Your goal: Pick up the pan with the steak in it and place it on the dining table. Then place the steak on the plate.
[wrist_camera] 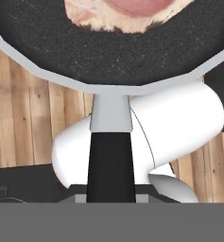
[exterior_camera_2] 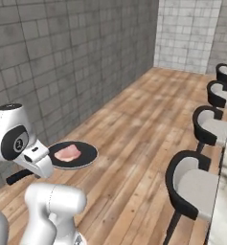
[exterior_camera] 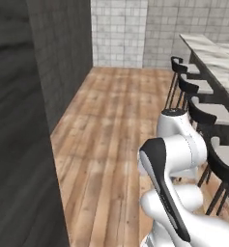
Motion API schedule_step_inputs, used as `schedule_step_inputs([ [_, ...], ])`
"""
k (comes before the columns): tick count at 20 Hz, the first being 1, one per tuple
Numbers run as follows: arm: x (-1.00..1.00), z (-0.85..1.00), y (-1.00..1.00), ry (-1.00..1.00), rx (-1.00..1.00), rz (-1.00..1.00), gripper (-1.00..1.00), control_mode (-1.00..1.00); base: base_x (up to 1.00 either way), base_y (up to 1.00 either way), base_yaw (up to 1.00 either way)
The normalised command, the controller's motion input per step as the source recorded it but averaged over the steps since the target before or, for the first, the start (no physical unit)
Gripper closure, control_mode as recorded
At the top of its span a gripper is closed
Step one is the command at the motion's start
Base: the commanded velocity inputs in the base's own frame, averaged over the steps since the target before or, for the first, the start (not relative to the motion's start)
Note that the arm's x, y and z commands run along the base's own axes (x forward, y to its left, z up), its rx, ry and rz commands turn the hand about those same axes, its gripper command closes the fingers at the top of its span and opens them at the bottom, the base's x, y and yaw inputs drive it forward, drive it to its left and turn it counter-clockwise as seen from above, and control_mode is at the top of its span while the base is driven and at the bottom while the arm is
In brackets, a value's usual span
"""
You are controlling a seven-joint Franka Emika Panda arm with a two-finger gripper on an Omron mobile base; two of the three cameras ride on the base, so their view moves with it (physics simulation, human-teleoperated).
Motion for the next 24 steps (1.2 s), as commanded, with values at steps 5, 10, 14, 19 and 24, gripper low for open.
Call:
schedule_step_inputs([
  [5, 0.0, 0.0, 0.0, 0.0, 0.0, 0.0, 1.0, 1.0, 1.0, 0.21, -0.11],
  [10, 0.0, 0.0, 0.0, 0.0, 0.0, 0.0, 1.0, 1.0, 1.0, 0.16, -0.11],
  [14, 0.0, 0.0, 0.0, 0.0, 0.0, 0.0, 1.0, 1.0, 1.0, 0.21, -0.11],
  [19, 0.0, 0.0, 0.0, 0.0, 0.0, 0.0, 1.0, 1.0, 1.0, 0.21, -0.11],
  [24, 0.0, 0.0, 0.0, 0.0, 0.0, 0.0, 1.0, 1.0, 1.0, 0.2, -0.11],
])
